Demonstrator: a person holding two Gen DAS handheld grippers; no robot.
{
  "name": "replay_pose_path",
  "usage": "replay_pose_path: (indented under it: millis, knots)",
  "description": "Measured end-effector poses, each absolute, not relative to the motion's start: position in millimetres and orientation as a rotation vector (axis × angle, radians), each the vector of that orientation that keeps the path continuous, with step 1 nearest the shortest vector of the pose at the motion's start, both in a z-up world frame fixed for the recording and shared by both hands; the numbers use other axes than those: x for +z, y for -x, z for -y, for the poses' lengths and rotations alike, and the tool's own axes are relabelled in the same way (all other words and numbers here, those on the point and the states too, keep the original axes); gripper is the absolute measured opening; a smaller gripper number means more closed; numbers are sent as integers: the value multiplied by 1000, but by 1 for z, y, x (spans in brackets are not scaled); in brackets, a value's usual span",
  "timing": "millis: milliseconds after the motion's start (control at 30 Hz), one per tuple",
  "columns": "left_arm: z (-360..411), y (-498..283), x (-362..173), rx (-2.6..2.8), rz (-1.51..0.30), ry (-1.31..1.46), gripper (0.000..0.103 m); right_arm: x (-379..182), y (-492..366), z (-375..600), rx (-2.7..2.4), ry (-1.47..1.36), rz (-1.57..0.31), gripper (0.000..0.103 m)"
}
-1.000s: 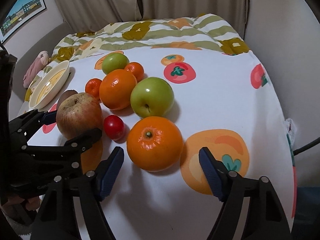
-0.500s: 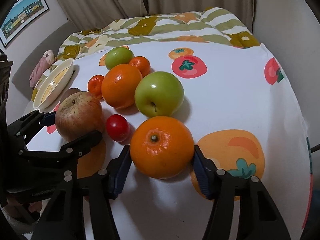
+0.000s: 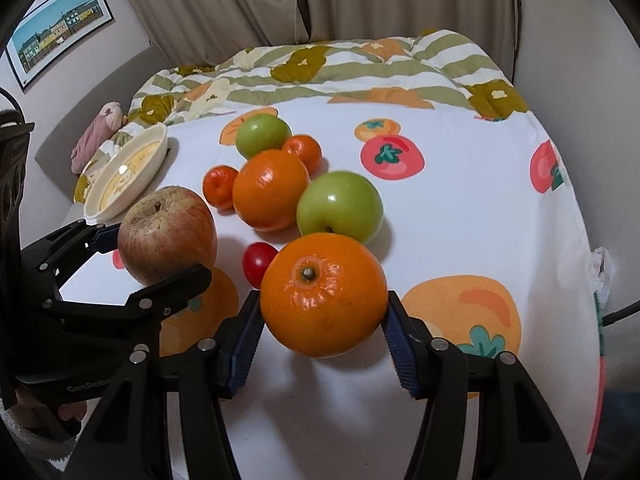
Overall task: Organize fruits
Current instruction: 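Close the left tool on the apple while the right tool grasps the orange, then carry the apple with the left tool while the right tool carries the orange to the bowl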
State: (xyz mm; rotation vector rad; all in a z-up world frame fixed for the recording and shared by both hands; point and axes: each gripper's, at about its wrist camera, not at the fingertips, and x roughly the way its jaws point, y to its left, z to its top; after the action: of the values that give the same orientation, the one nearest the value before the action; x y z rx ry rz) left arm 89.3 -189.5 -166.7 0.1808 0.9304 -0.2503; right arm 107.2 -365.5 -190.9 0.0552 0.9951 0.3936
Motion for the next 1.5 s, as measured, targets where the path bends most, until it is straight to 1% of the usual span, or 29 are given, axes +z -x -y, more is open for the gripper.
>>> replay_pose_path:
  millis: [200,400,633,767,1000,1167,1333,1500]
  knots:
    - [175,-87,-133,-209,-878,-160,81,-160,-105,359,412,-55,-941,54]
    - [144,-91,-108,-158,-835,-111,81,-126,-105,339,444,-42,-880,54]
    - [89,-104,-88,-107,-801,-93,81,-95,-111,293,479,-26,-814,54]
    - [48,-115,-82,-93,-796,-93,81,-83,-117,260,502,-73,-805,54]
    - [-24,-144,-84,-96,-808,-92,81,-82,-136,196,502,-122,-815,54]
    - [-71,-173,-97,-125,-823,-109,81,-91,-155,154,483,-137,-827,54]
    - [-97,-202,-119,-173,-858,-146,81,-107,-178,122,453,-159,-851,54]
    - [-103,-229,-150,-228,-900,-205,81,-128,-197,104,416,-176,-894,54]
